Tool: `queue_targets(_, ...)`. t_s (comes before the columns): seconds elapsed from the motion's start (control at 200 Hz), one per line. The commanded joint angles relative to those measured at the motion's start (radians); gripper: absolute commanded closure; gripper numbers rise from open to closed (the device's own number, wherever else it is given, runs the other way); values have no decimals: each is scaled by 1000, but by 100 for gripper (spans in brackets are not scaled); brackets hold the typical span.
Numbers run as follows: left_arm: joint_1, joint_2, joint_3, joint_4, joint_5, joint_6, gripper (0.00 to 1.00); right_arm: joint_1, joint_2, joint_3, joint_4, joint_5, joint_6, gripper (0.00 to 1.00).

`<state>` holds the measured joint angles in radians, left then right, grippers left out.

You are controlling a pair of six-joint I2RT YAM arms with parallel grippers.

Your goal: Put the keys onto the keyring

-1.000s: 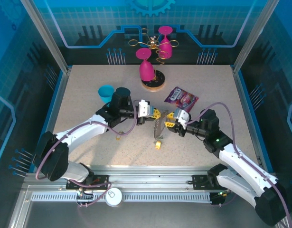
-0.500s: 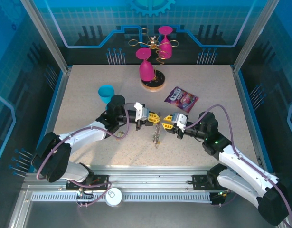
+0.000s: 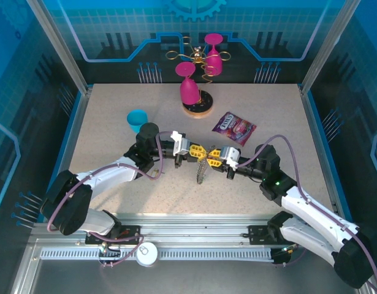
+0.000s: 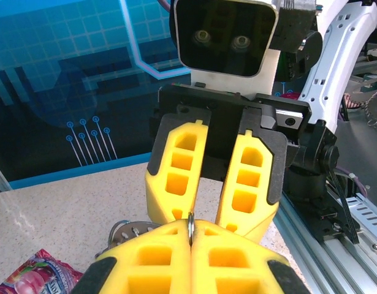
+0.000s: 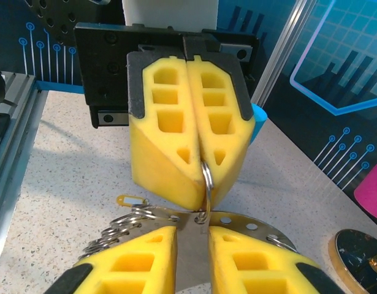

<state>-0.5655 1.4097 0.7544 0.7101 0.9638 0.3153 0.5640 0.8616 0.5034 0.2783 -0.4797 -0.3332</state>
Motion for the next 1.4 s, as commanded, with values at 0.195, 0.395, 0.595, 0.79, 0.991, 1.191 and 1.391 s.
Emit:
queue_targets(0.195,0,2,-8,45,62,5,100,18,-10,3,62,-8,18,79)
queue_targets(0.395,0,7,-5,38,76,5,100,22,-3,4,88,-21,28,79)
queue_targets(0.595,0,12,0,37,90,-4,100,28,10,7,106,-34,30,81)
queue_targets(0.79,1,34,1,8,98,3,100,31,22,-5,131,-40,36,84)
queue_targets(0.991,0,65,-10,-9,80,25,100,32,59,-54,188,-36,51,94)
queue_targets(1.191,0,72,-39,-26,51,36,100,32,82,-88,182,-25,43,100)
queue_targets(1.391,0,52,-61,-85,17,73,93,32,82,-97,160,-29,32,100)
